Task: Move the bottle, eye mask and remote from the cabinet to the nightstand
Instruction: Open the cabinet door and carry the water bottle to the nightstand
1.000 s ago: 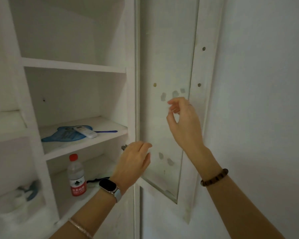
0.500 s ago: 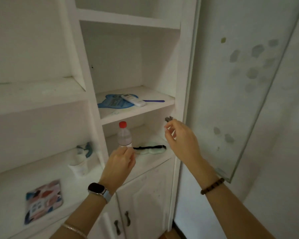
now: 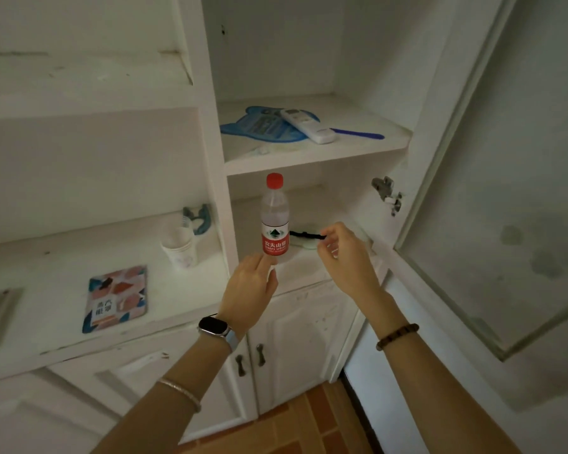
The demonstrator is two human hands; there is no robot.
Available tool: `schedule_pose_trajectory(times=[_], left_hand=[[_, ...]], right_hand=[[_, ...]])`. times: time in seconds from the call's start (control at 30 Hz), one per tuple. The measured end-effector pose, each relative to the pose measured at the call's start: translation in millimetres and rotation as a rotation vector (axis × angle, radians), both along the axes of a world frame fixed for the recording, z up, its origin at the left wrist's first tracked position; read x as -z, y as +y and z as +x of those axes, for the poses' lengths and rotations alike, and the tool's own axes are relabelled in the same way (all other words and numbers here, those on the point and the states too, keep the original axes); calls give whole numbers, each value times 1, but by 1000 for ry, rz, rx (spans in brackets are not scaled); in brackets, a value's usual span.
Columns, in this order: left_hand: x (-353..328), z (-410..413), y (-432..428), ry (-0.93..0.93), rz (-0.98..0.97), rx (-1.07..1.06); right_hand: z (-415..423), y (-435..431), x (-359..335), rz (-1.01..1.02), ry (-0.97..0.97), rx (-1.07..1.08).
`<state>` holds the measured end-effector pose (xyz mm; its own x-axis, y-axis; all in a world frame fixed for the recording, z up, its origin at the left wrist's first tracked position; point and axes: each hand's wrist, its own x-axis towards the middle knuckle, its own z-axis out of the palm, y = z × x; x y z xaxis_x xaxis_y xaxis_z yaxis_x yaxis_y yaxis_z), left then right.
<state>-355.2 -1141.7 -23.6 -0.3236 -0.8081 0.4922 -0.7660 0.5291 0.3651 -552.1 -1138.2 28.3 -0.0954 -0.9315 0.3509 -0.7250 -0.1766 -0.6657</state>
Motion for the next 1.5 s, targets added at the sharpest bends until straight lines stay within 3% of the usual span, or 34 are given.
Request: schedule_pose_trajectory(times=[0.3, 0.63, 1.2, 1.5], left_hand=[[35, -30, -33, 124, 191, -263], [53, -38, -58, 145, 279, -291], [51, -34, -43, 69, 231, -260], [43, -31, 16, 73, 238, -292]], right_hand=[[14, -91, 3, 110, -100, -205], [52, -143, 12, 54, -174, -296], [54, -130, 14, -136, -172, -222], [53, -81, 6, -166, -180, -345]])
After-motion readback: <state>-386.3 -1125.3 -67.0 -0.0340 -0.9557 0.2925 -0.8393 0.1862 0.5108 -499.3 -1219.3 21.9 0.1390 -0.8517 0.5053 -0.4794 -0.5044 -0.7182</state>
